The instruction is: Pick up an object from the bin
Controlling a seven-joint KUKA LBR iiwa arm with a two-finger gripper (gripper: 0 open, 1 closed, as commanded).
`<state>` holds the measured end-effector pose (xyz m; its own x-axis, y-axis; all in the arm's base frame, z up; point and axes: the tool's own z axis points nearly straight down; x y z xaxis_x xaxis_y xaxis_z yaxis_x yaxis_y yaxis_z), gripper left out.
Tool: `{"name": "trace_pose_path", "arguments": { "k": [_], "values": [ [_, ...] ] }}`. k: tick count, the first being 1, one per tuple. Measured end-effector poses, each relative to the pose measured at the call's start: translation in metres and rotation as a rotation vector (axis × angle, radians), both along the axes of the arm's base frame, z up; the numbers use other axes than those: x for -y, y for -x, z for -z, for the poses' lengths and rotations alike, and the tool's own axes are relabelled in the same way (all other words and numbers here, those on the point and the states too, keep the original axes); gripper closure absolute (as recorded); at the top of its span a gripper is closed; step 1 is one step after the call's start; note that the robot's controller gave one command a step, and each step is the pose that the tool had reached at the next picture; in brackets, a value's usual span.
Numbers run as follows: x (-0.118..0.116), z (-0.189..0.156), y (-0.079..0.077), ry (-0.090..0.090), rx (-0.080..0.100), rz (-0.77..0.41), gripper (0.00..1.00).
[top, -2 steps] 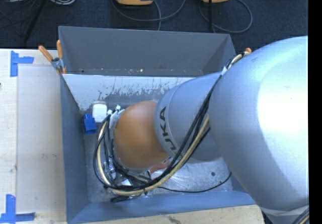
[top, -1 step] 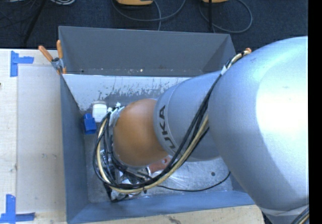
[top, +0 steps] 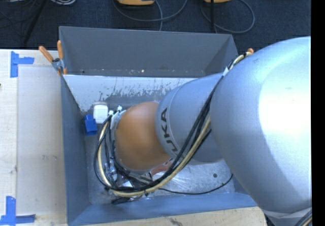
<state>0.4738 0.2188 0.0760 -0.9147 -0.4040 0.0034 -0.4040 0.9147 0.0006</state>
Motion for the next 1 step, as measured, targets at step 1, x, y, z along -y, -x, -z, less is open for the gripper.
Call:
{"name": "trace_pose_path", "arguments": {
  "k": [1],
  "values": [
    [-0.0021, -0.0007, -0.0073, -0.015, 0.034, 0.003, 0.0]
  ]
}}
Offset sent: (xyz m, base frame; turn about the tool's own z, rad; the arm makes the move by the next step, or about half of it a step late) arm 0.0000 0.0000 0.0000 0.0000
